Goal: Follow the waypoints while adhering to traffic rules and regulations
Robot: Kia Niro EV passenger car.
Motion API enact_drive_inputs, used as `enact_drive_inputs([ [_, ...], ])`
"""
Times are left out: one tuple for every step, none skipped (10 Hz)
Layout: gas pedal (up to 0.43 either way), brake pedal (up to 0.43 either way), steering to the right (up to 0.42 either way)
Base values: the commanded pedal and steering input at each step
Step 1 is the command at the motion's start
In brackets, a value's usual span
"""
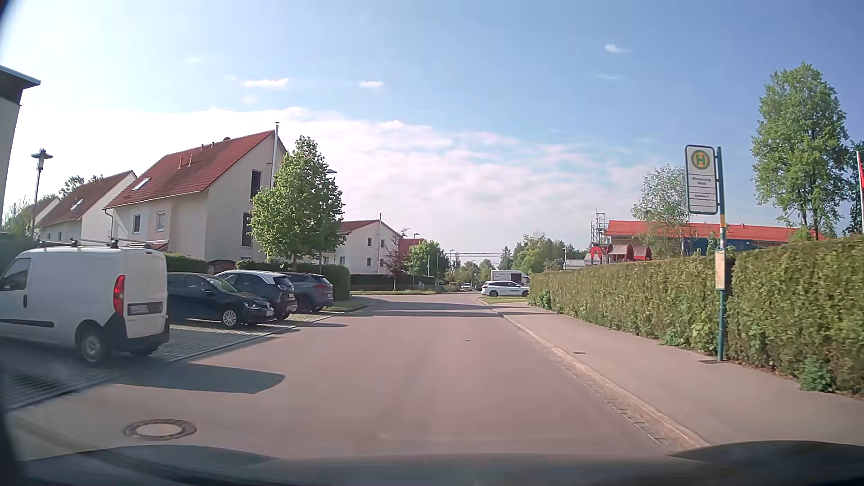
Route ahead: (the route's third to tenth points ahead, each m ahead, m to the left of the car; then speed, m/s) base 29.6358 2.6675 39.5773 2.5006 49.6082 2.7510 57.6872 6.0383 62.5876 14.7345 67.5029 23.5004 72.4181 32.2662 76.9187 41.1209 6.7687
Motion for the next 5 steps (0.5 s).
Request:
enact_drive_inputs([
  [0.087, 0.000, -0.002],
  [0.087, 0.000, -0.002],
  [0.079, 0.000, -0.002],
  [0.079, 0.000, -0.002],
  [0.079, 0.000, -0.002],
])
